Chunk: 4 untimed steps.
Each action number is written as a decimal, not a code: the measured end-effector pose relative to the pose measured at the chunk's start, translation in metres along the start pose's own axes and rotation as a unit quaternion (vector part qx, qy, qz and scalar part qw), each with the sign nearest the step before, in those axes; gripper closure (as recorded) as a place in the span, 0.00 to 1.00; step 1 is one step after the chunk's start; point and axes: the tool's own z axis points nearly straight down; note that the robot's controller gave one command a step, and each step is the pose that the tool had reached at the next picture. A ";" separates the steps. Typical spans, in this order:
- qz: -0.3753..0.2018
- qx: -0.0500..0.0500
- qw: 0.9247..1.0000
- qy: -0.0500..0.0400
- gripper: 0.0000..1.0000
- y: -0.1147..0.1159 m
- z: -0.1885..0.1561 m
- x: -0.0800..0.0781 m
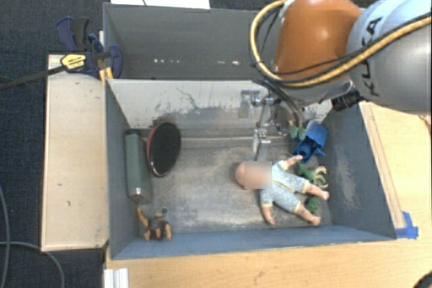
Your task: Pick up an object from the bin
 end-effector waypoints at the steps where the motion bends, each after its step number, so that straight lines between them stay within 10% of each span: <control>1: 0.001 0.000 1.000 -0.004 0.00 0.000 -0.005 -0.001; 3: 0.008 0.000 1.000 -0.003 0.00 -0.104 0.141 0.037; 4: -0.011 0.000 1.000 -0.002 0.00 -0.062 0.114 0.019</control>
Offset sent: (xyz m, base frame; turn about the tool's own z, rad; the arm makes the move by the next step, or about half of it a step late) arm -0.0521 -0.1182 -0.1564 0.0339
